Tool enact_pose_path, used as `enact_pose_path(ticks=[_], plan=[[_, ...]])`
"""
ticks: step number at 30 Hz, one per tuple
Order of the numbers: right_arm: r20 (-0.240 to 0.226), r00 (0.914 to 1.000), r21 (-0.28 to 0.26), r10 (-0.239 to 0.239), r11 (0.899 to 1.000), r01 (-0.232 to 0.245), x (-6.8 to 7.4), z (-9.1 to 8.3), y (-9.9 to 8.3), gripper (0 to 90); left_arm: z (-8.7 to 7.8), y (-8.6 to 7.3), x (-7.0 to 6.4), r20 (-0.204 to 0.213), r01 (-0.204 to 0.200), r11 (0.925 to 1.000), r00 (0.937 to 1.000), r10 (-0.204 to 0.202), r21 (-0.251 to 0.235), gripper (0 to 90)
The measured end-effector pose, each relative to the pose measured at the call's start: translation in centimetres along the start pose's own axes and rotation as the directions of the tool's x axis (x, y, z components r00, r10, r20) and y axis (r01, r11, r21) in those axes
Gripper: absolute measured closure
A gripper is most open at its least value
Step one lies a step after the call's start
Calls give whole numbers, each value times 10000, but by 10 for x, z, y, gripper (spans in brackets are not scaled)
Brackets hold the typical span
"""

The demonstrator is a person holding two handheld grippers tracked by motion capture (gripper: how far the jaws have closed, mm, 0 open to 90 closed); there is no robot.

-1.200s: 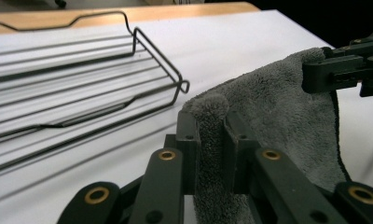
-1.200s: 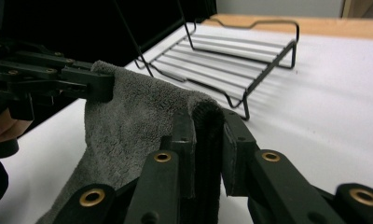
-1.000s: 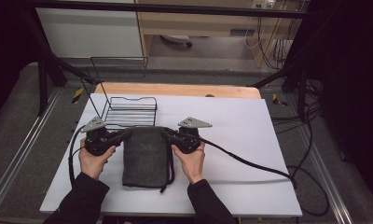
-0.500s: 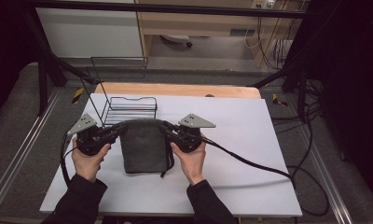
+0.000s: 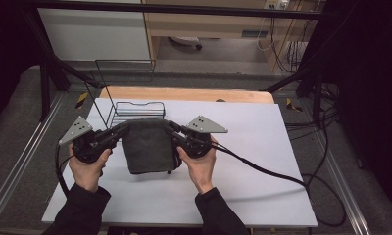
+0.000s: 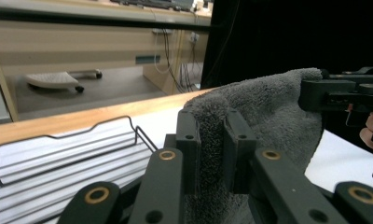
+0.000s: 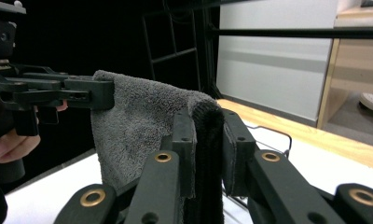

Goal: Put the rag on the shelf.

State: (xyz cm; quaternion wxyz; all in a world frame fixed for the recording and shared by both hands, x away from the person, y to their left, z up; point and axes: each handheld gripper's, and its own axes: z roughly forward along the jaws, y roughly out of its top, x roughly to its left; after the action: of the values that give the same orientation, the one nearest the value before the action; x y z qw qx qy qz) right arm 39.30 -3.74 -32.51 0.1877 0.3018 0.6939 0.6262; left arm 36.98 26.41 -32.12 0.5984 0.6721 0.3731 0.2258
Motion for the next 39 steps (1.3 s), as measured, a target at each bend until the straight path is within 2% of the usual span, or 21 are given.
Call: enact_pose_path(ticks=[14, 20, 30, 39], plan=[[16, 9994, -702, -360, 9969, 360, 11, 4, 22, 787, -12, 19, 2, -160, -182, 9971, 9997, 171, -744, 788], [82, 9993, -997, -373, 9943, 380, 13, 6, 30, 788, -13, 27, 5, -181, -213, 9949, 9996, 196, -981, 788], [161, 9984, -1432, -538, 9881, 556, 21, 14, 47, 789, -20, 42, 12, -294, -86, 9868, 9996, 39, -1618, 788], [253, 9974, -1807, -674, 9810, 709, 25, 18, 65, 790, -24, 61, 13, -356, -197, 9776, 9993, 125, -2096, 789]])
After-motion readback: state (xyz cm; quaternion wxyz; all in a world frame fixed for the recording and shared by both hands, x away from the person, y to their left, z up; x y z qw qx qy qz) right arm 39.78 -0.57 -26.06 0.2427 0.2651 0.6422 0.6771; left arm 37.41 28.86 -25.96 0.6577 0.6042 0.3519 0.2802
